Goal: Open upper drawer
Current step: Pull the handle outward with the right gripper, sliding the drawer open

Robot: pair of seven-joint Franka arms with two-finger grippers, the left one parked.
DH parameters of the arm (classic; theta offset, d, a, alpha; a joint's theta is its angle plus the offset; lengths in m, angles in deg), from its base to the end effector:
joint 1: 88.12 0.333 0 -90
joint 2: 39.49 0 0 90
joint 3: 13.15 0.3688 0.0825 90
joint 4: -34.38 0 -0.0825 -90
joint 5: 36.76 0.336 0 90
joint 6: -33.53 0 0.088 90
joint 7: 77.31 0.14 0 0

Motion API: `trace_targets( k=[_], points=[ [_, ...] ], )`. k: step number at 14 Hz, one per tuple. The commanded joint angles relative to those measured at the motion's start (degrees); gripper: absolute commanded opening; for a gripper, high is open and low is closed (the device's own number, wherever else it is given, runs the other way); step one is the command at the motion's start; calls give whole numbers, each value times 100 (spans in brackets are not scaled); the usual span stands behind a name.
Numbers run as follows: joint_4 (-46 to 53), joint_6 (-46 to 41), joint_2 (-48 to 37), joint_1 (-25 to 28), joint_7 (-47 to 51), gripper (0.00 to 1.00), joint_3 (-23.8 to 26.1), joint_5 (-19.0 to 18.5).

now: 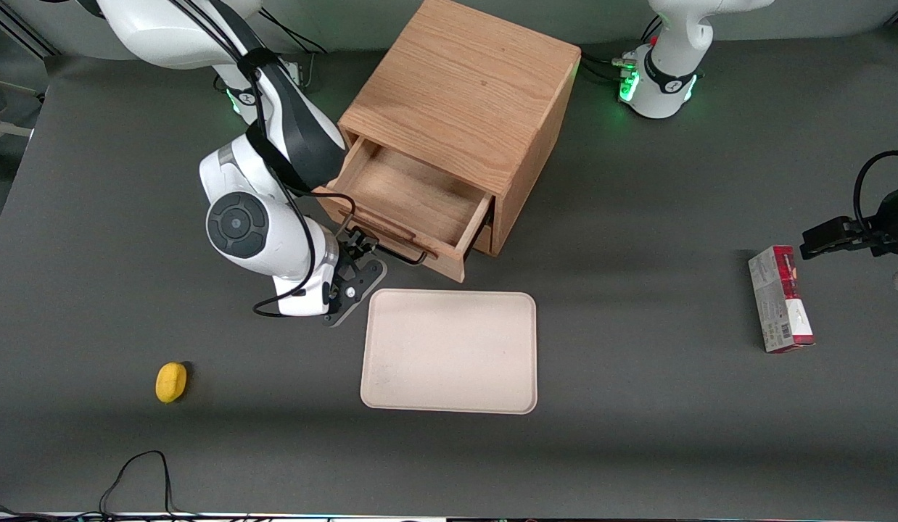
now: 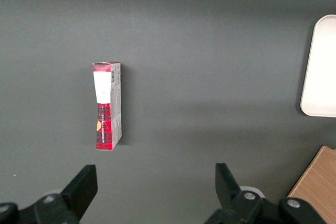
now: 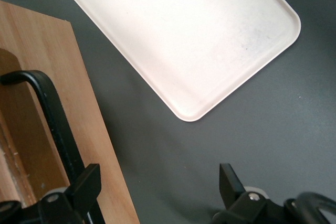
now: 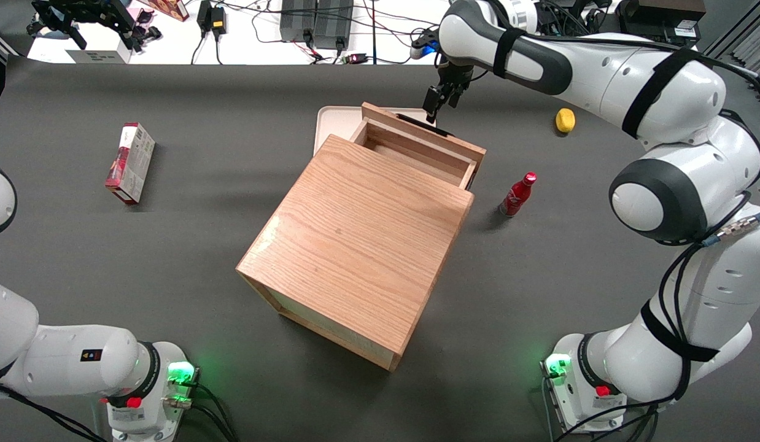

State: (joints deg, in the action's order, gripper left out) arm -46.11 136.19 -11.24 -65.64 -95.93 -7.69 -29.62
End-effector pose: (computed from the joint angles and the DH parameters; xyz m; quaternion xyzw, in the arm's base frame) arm 0.5863 0.3133 0.4431 -0.9224 -0.3737 0.0584 0.0782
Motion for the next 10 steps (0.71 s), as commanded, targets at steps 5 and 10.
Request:
trace_targets(
  k=[5, 10],
  points=[
    [465, -79, 128, 45, -1, 100, 43, -37],
    [236, -306, 67, 195, -18, 100, 61, -63]
  ],
)
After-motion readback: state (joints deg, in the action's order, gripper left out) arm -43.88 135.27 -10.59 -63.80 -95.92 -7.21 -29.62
